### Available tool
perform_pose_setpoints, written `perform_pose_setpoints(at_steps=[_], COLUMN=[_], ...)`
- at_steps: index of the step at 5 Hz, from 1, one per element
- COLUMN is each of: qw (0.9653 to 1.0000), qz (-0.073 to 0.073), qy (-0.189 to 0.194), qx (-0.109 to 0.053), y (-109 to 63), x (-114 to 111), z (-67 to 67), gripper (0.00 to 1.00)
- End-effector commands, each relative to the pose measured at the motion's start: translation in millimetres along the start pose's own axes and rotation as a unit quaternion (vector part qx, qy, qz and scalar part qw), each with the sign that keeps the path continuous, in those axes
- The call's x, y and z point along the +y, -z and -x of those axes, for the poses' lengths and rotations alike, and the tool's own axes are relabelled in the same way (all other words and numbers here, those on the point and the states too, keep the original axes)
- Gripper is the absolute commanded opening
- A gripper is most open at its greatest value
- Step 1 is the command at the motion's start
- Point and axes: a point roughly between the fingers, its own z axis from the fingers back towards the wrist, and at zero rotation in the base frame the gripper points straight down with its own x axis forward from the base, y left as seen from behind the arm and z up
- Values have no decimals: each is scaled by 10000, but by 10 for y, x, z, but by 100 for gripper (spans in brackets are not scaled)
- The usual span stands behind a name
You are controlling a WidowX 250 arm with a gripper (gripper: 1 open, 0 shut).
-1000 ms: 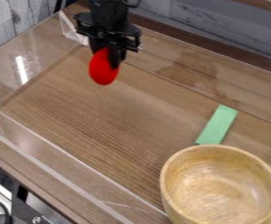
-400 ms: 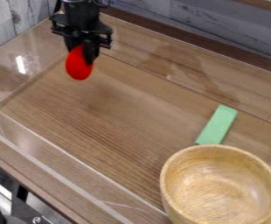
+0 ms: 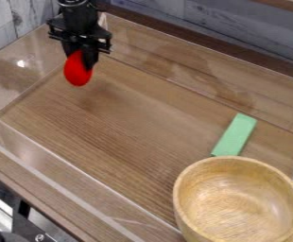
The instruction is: Move the red object to the left side of the table
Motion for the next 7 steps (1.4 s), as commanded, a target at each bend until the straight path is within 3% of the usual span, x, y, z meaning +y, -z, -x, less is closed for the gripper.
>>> perform_pose_setpoints(at_steps=[1, 4, 5, 6, 7], qw=[9996, 9997, 9996, 9995, 9993], qz=[-85, -3, 39, 92, 105], qy=[-88, -238, -283, -315, -341], qx=[-258, -84, -19, 38, 82], y=[-87, 114, 161, 201, 244], x=[166, 350, 387, 406, 417], z=[-163, -278, -299, -309, -319], gripper=[0, 0, 100, 100, 0])
